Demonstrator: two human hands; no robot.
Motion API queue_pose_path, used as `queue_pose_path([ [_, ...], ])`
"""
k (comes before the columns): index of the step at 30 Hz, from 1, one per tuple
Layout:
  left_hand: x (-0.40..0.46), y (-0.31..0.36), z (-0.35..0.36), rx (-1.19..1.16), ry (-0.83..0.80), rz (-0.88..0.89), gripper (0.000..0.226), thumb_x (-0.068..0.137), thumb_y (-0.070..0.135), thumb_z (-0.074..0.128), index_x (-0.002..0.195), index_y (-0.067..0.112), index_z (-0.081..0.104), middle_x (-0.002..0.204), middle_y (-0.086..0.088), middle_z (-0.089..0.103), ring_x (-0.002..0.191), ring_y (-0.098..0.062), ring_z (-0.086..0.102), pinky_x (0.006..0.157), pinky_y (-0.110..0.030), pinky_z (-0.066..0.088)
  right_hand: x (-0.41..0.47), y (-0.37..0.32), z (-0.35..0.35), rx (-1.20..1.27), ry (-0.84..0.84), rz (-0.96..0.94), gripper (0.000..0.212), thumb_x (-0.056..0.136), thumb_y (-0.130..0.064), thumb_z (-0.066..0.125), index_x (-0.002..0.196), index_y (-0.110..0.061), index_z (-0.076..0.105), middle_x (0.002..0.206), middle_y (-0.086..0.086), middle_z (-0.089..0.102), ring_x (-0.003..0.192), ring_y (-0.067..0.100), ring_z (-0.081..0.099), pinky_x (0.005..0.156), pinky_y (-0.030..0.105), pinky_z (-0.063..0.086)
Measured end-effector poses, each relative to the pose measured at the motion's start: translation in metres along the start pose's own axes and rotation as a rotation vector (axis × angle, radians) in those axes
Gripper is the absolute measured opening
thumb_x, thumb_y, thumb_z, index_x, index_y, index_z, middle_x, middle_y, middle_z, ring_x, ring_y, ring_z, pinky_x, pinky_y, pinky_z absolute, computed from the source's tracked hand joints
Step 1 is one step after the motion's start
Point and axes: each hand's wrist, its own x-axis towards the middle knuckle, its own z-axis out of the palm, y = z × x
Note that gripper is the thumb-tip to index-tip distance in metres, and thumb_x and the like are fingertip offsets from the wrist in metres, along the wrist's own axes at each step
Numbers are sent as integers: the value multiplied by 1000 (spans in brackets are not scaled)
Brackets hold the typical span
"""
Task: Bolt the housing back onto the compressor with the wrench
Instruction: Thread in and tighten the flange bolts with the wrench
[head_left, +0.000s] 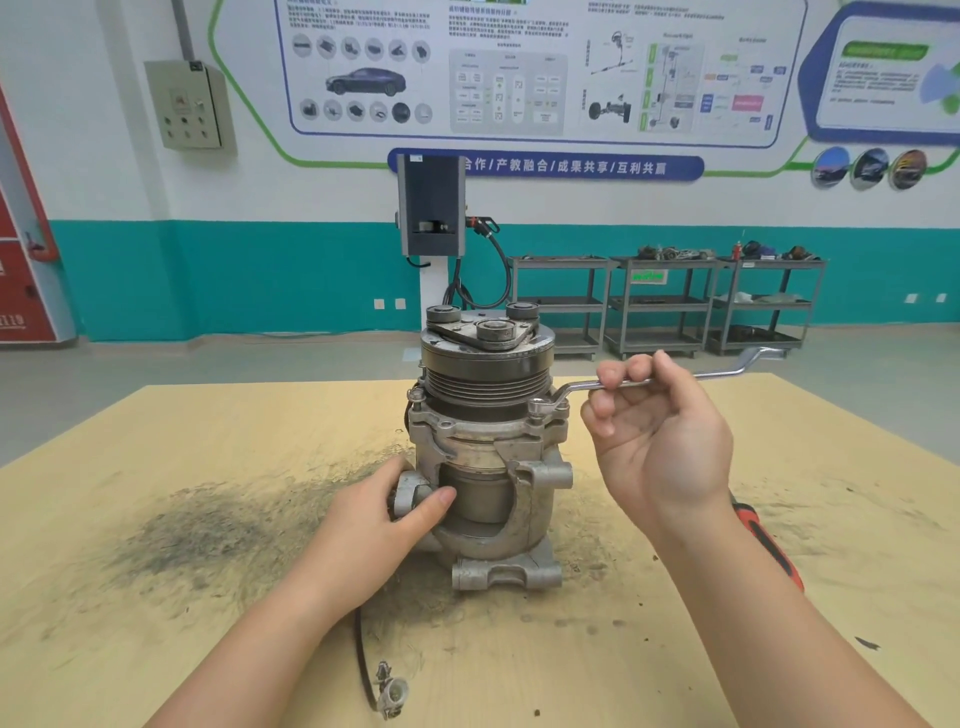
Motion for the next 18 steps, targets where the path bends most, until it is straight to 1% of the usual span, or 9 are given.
queue_pose_path([
  [3, 0, 0, 1, -2, 4, 1, 28, 83, 63, 60, 80, 37, 50, 74, 21, 65, 60, 4, 54, 54, -9, 38, 5, -2, -3, 43, -4, 49, 34, 99, -17, 36, 68, -12, 47, 63, 6, 56, 47, 17, 47, 44, 20, 38],
  [5, 0, 0, 0, -6, 3, -13, 32, 81, 67, 59, 81, 36, 50, 77, 20, 66, 61, 4, 55, 55, -8, 39, 5, -1, -4, 38, 3, 41, 32, 99, -16, 35, 69, -12, 46, 63, 5, 56, 48, 17, 47, 45, 20, 37],
  [9, -2, 3, -1, -18, -3, -15, 52, 72, 78, 52, 82, 27, 52, 77, 21, 66, 60, 6, 59, 54, -8, 39, 2, 3, -5, 9, -14, 8, 41, 99, -16, 35, 62, -14, 52, 63, 6, 56, 48, 18, 48, 44, 21, 37],
  [11, -3, 4, 0, -33, -13, -9, 53, 73, 75, 53, 83, 23, 52, 73, 24, 66, 56, 10, 60, 55, -7, 38, 2, 3, -4, -28, -19, -13, 46, 99, -16, 35, 57, -16, 54, 62, 5, 56, 47, 18, 47, 44, 21, 37],
  [14, -2, 3, -1, -18, -13, -14, 46, 79, 70, 57, 85, 24, 53, 73, 25, 66, 55, 10, 58, 55, -6, 38, 1, 4, -3, -68, -2, -49, 42, 99, -16, 35, 60, -15, 51, 62, 5, 56, 46, 18, 47, 44, 21, 37],
  [16, -2, 2, -1, -13, -14, -13, 44, 79, 72, 56, 85, 28, 54, 75, 23, 67, 57, 9, 58, 55, -7, 39, -5, 9, -3, -129, 8, -142, 37, 98, -17, 37, 64, -15, 50, 62, 4, 57, 47, 18, 49, 44, 21, 37],
  [18, -3, 1, -1, -13, -15, -11, 43, 79, 72, 56, 84, 29, 54, 76, 22, 67, 58, 8, 59, 54, -8, 39, -15, 19, -2, -261, -33, -361, 31, 96, -18, 38, 69, -14, 51, 65, 4, 59, 49, 19, 52, 47, 22, 40],
])
